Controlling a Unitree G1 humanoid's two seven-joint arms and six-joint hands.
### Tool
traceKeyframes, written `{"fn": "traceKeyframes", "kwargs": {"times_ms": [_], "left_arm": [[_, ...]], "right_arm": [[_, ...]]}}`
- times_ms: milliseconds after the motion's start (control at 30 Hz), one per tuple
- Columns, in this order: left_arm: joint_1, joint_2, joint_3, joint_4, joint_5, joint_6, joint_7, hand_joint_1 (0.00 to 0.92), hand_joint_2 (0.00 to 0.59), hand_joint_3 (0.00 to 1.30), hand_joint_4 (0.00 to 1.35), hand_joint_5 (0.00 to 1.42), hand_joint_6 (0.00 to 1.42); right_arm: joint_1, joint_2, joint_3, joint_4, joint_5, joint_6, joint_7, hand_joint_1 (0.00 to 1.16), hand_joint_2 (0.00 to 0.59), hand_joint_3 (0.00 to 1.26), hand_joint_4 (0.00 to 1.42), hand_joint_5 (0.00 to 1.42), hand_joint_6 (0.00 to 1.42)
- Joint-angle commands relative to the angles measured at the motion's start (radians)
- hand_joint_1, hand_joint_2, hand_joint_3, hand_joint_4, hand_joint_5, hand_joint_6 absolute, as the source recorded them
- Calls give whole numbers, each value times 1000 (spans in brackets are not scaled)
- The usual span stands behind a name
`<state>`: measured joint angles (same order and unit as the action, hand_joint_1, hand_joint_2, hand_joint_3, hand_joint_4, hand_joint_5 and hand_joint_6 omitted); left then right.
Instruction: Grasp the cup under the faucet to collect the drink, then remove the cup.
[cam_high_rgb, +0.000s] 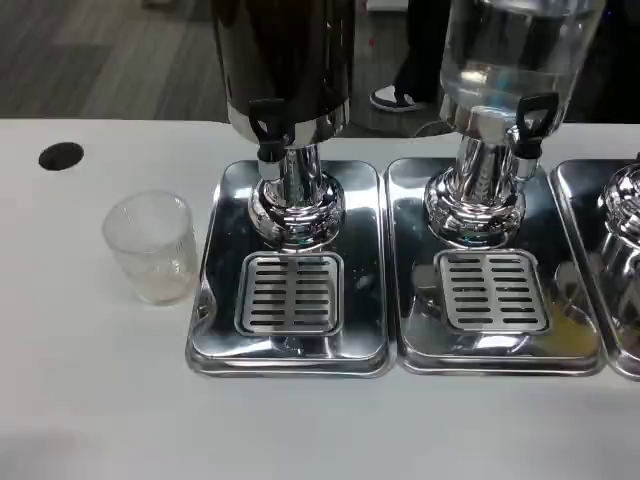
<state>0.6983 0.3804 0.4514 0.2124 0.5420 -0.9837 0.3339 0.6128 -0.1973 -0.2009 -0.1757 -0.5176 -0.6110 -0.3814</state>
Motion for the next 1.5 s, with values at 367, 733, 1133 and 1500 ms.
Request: {"fn": "traceKeyframes", "kwargs": {"times_ms": [367, 733, 1133, 1500], "left_arm": [[30, 15, 10, 12, 4, -33, 30, 53, 77, 85, 0, 0, 0], [35, 16, 10, 21, -11, -43, 26, 65, 75, 79, 0, 0, 0], [-18, 56, -29, 120, -177, -63, -52, 75, 64, 55, 0, 0, 0], [-141, 120, -100, 250, -550, -13, -325, 58, 38, 0, 0, 0, 0]], "right_arm": [[20, 8, -8, 18, -3, -43, -16, 745, 571, 422, 352, 275, 180], [34, 11, -23, 11, 7, -56, -13, 745, 571, 422, 356, 283, 180], [57, 29, -29, 4, -3, -68, -15, 745, 571, 422, 356, 286, 180], [33, 37, -26, 9, -10, -52, -12, 745, 571, 422, 356, 286, 180]]}}
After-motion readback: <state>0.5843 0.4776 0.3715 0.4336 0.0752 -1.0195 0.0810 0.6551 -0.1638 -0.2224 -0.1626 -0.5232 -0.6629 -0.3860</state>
